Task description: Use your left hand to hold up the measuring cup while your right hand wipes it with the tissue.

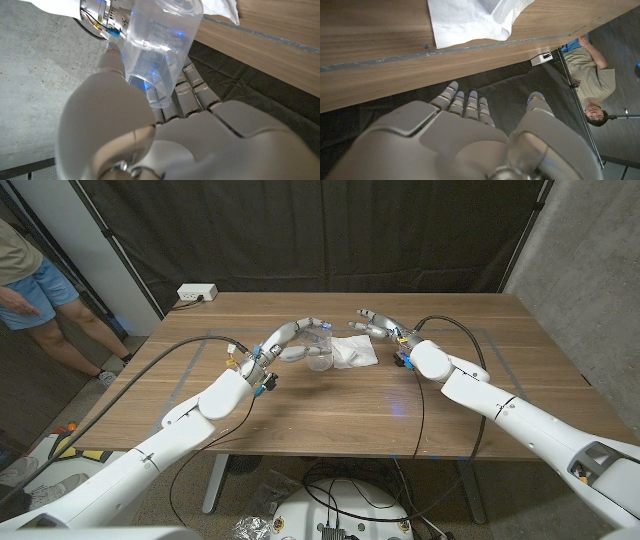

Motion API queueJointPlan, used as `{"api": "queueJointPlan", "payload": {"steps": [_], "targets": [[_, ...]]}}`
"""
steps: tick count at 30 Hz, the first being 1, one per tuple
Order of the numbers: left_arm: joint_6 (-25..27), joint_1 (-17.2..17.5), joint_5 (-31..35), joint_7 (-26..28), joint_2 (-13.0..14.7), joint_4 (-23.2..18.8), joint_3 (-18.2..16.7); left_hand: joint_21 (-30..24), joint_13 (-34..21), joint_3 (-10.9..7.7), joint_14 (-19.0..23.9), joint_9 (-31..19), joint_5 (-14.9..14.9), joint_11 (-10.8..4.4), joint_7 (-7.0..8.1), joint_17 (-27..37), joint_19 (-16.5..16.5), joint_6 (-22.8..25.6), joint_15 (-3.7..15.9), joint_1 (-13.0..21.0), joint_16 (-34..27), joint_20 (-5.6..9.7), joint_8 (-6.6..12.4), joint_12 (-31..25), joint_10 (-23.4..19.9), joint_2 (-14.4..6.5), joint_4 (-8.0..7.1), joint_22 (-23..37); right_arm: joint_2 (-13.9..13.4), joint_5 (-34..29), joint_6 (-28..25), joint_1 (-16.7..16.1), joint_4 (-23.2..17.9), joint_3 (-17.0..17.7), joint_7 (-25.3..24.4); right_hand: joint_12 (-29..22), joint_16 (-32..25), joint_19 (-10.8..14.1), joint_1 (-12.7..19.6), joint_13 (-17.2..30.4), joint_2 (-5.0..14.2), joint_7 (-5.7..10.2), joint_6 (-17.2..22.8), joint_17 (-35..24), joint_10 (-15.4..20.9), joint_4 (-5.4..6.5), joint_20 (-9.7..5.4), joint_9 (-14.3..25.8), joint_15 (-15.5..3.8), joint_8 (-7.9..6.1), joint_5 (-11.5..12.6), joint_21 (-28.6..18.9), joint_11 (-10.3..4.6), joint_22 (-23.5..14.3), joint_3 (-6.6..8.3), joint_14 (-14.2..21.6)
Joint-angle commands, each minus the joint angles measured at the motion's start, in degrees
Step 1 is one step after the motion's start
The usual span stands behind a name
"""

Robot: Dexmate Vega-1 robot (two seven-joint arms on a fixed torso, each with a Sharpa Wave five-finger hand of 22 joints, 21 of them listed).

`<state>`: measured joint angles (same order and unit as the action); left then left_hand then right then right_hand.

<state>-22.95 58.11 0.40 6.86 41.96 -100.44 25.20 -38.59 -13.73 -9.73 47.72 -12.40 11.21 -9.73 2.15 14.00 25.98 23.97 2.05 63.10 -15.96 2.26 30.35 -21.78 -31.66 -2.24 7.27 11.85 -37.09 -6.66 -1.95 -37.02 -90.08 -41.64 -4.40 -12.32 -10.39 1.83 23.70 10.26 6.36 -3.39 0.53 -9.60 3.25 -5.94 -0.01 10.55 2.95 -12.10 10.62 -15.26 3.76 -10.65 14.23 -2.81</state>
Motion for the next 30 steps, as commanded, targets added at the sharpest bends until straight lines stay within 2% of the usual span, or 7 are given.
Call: {"api": "queueJointPlan", "payload": {"steps": [1, 19, 24, 30], "targets": [[-0.72, 1.75, -2.8, 0.25, 0.95, -0.84, -3.31, -0.56, -0.36, -0.59, 4.31, -0.19, -0.17, -0.89, -0.12, 0.25, 0.15, 0.75, 10.61, 1.81, 0.27, 0.55, 0.55, -0.33, -1.59, -1.25, -0.03, 0.27, 0.95, -9.95, -2.88, 2.81, 0.77, -3.59, 2.87, -0.34, -0.22, 0.51, 1.01, 0.26, -0.02, -0.06, 0.42, -0.16, 0.32, -0.62, -0.1, 0.1, -0.04, -0.24, 0.62, 0.2, 0.13, -0.17, 0.12, 0.35], [-1.64, 2.9, -4.58, 0.62, 1.46, -1.18, -5.87, -1.22, -0.54, -0.65, 4.97, -0.31, -0.18, -0.78, -0.38, 0.55, 0.05, 0.88, 10.62, 1.83, 0.86, 0.61, 0.83, -0.36, -1.81, -1.23, -0.1, 0.26, 2.32, -20.51, -7.39, 5.92, 1.54, -8.7, 5.24, -0.35, -0.24, 1.9, 3.08, 0.25, 0.21, -0.27, 1.9, -0.14, 0.86, -1.71, -0.88, 0.16, -0.91, -0.42, 0.98, 0.09, -0.4, -0.15, 0.63, 1.35], [-1.6, 3.34, -4.93, 0.63, 1.65, -1.46, -6.42, -1.42, -0.58, -0.69, 5.08, -0.34, -0.19, -0.7, -0.25, 0.64, 0.05, 1.01, 10.62, 1.86, 1.03, 0.67, 0.94, -0.39, -1.95, -1.25, -0.11, 0.25, 2.48, -22.59, -9.06, 6.54, 1.57, -9.8, 6.81, -0.33, -0.19, 2.59, 3.72, 0.25, 0.18, -0.42, 2.14, -0.14, 1.01, -2.01, -1.76, 0.18, -1.22, -0.35, 1.11, -0.02, -0.62, -0.15, 0.71, 1.63], [-1.38, 3.96, -5.03, 0.66, 1.94, -1.92, -6.93, -1.57, -0.62, -0.7, 5.19, -0.37, -0.19, -0.75, -0.32, 0.72, -0.1, 0.9, 10.61, 1.84, 1.22, 0.65, 0.96, -0.38, -1.99, -1.25, -0.15, 0.25, 2.51, -25.15, -11.85, 7.16, 1.16, -11.11, 9.01, -0.2, -0.06, 2.54, 4.03, 0.25, -0.01, -0.21, 1.9, -0.14, 0.8, -2.16, -1.74, 0.2, -1.33, -0.15, 1.19, 0.1, -0.7, -0.16, 0.64, 1.5]]}}
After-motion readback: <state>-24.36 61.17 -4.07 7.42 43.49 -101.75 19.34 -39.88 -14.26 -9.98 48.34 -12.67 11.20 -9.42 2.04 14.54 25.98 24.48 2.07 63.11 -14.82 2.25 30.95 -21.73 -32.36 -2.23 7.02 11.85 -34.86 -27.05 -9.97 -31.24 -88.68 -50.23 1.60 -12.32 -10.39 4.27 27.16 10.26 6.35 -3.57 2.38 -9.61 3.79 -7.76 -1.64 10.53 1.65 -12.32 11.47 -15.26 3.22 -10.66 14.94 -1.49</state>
